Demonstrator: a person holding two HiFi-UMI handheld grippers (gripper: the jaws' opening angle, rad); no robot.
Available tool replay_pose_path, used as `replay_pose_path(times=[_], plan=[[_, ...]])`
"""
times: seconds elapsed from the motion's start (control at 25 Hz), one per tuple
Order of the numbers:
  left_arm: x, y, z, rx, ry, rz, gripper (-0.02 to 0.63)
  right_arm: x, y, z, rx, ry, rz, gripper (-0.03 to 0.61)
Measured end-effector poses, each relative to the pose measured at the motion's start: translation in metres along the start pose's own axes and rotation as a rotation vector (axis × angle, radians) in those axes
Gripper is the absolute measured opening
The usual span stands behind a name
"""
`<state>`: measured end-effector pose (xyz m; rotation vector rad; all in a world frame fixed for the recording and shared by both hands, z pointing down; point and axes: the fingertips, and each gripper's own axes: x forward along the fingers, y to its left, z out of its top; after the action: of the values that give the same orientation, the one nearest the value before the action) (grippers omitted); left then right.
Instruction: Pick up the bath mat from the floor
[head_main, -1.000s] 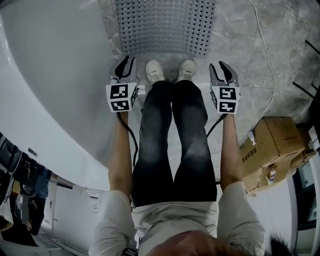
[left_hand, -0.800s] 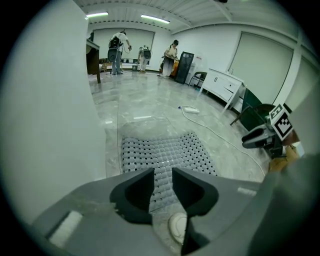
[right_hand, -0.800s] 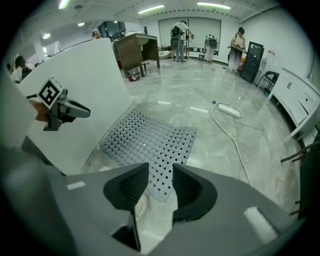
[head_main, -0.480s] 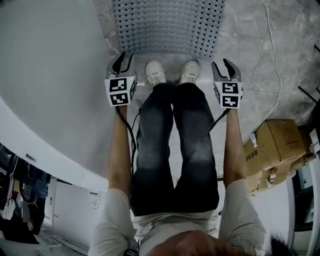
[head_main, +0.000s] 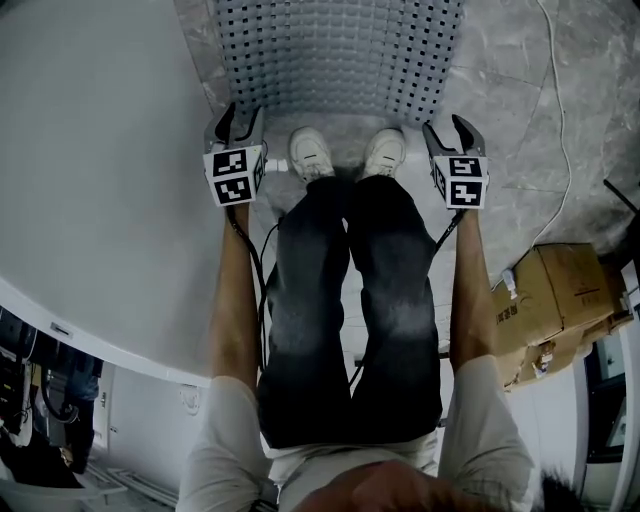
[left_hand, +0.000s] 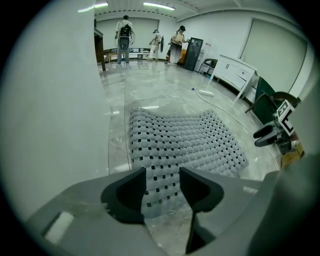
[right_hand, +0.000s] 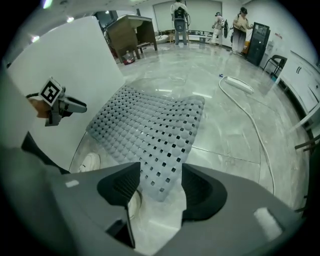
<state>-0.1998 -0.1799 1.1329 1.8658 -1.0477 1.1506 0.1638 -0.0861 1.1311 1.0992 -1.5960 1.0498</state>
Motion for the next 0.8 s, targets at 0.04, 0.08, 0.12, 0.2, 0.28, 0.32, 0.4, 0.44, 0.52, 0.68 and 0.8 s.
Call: replay_pose_path(times=[0.04, 0.08, 0.12, 0.2, 0.28, 0.32, 0.4, 0.44, 0.52, 0.68, 0.8], plan=[[0.005, 0.003, -0.004, -0.002, 0.008, 0.006, 0.213, 0.005, -0.002, -0.002, 0.005, 0.008, -0.002, 0.268], [0.01, 0.006, -0.007, -0.006, 0.015, 0.011, 0.224, 0.011, -0.004, -0.004, 0.01, 0.015, -0.005, 0.276], [0.015, 0.009, -0.009, -0.012, 0.019, 0.016, 0.24, 0.016, -0.006, -0.006, 0.014, 0.022, -0.01, 0.288], [0.025, 0.014, -0.015, -0.021, 0.027, 0.024, 0.27, 0.025, -0.009, -0.01, 0.022, 0.033, -0.018, 0.308], [0.034, 0.018, -0.019, -0.027, 0.035, 0.028, 0.293, 0.034, -0.011, -0.012, 0.034, 0.039, -0.021, 0.334], [0.038, 0.019, -0.021, -0.028, 0.039, 0.03, 0.301, 0.038, -0.012, -0.013, 0.04, 0.042, -0.023, 0.341], [0.045, 0.023, -0.027, -0.03, 0.048, 0.034, 0.315, 0.046, -0.013, -0.016, 0.051, 0.048, -0.023, 0.353], [0.049, 0.025, -0.031, -0.031, 0.054, 0.034, 0.321, 0.05, -0.014, -0.017, 0.055, 0.052, -0.023, 0.359], [0.056, 0.028, -0.037, -0.032, 0.069, 0.033, 0.336, 0.057, -0.014, -0.021, 0.061, 0.062, -0.022, 0.367], [0.068, 0.035, -0.046, -0.033, 0.084, 0.038, 0.348, 0.07, -0.017, -0.027, 0.085, 0.079, -0.022, 0.373], [0.078, 0.039, -0.05, -0.03, 0.092, 0.031, 0.35, 0.08, -0.019, -0.031, 0.106, 0.086, -0.023, 0.373]])
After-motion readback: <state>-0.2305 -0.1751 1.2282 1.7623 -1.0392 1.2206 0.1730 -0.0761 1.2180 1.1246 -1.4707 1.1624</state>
